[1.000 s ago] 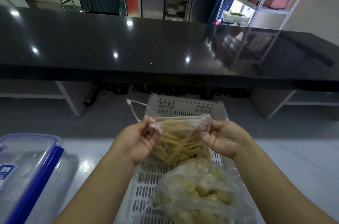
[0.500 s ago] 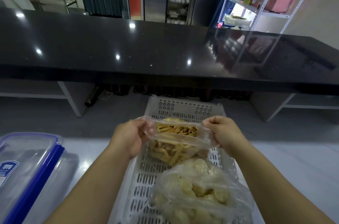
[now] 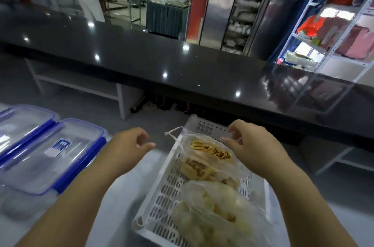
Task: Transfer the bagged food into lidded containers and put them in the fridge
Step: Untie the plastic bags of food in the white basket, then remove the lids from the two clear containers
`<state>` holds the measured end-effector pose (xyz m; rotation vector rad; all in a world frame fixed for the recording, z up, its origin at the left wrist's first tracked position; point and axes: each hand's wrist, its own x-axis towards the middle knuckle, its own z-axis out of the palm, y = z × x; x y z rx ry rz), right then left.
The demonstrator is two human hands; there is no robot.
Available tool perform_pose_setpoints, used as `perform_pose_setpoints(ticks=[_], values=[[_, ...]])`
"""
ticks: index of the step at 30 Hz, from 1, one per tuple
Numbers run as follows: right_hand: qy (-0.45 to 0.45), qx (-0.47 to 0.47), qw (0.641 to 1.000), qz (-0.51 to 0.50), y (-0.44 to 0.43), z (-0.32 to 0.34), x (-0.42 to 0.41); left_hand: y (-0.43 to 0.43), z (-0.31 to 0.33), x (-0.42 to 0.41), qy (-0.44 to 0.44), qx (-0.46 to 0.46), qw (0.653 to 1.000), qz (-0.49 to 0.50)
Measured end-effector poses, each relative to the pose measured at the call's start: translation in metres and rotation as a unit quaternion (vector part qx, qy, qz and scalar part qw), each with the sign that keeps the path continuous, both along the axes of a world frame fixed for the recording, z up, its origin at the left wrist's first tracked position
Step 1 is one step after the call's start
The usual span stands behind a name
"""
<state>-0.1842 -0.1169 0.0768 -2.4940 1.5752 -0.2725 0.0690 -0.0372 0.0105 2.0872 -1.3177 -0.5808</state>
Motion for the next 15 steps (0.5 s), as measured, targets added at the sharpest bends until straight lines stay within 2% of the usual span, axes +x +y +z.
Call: perform_pose_setpoints(ticks=[8,11,15], values=[[0.087,0.071,0.978,0.175,0.037,0.005,0.09,0.083,-0.001,0.053,-0.015,0.012,0.999,0.05],[0.138,0.096,0.963,0.212,0.051,-0.007,0.123,0.108,-0.009,0.081,-0.003,-0.008,0.999,0.05],[0.147,0.128,0.955,0.222,0.07,-0.024,0.163,0.125,-0.018,0.129,-0.02,-0.047,0.996,0.077]])
